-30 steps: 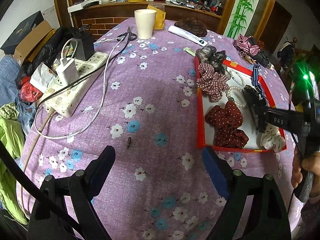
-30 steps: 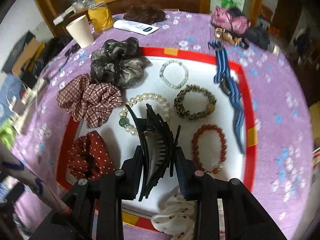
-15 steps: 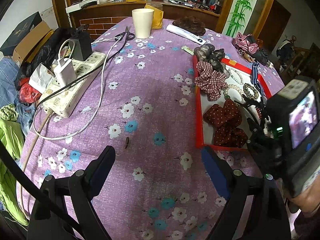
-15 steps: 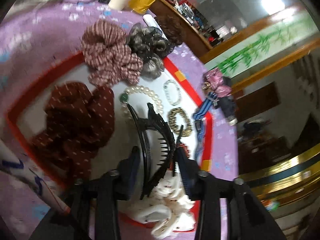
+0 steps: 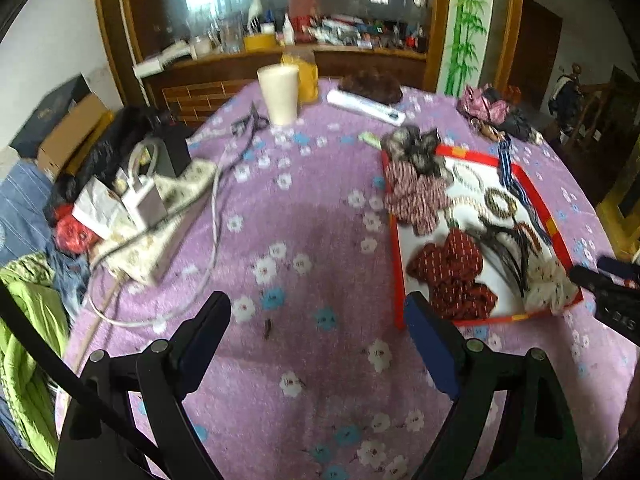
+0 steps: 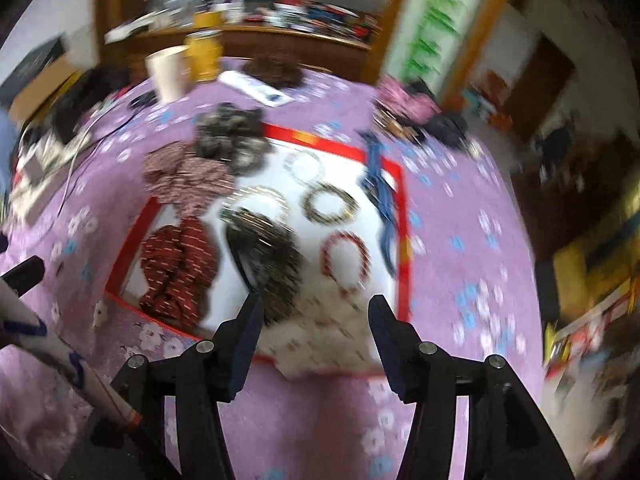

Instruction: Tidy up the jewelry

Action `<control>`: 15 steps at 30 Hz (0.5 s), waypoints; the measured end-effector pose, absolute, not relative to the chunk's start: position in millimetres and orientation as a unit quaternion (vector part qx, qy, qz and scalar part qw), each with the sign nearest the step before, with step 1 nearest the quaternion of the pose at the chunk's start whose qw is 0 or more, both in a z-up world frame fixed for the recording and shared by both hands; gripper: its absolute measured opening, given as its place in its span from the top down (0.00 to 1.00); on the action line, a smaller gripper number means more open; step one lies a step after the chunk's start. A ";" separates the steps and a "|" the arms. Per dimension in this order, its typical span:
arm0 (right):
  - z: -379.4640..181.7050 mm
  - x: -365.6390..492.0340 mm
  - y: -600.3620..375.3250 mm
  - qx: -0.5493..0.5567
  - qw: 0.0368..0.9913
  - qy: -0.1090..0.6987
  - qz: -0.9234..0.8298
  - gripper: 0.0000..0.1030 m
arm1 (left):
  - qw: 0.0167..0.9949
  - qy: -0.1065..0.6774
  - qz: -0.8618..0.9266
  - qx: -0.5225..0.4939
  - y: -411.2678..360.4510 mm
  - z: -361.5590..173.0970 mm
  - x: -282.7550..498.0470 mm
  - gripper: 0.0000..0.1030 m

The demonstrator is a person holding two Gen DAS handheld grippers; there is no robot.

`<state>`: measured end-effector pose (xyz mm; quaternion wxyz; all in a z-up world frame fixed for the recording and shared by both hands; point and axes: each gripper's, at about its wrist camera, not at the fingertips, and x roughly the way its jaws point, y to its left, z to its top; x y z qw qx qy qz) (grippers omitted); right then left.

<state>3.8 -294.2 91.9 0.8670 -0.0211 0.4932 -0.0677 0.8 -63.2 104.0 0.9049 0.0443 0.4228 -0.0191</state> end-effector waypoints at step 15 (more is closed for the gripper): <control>79.5 -38.3 -332.6 0.085 0.853 0.512 -0.044 0.44 | 0.931 0.361 0.023 0.049 -98.3 156.9 -34.4 0.15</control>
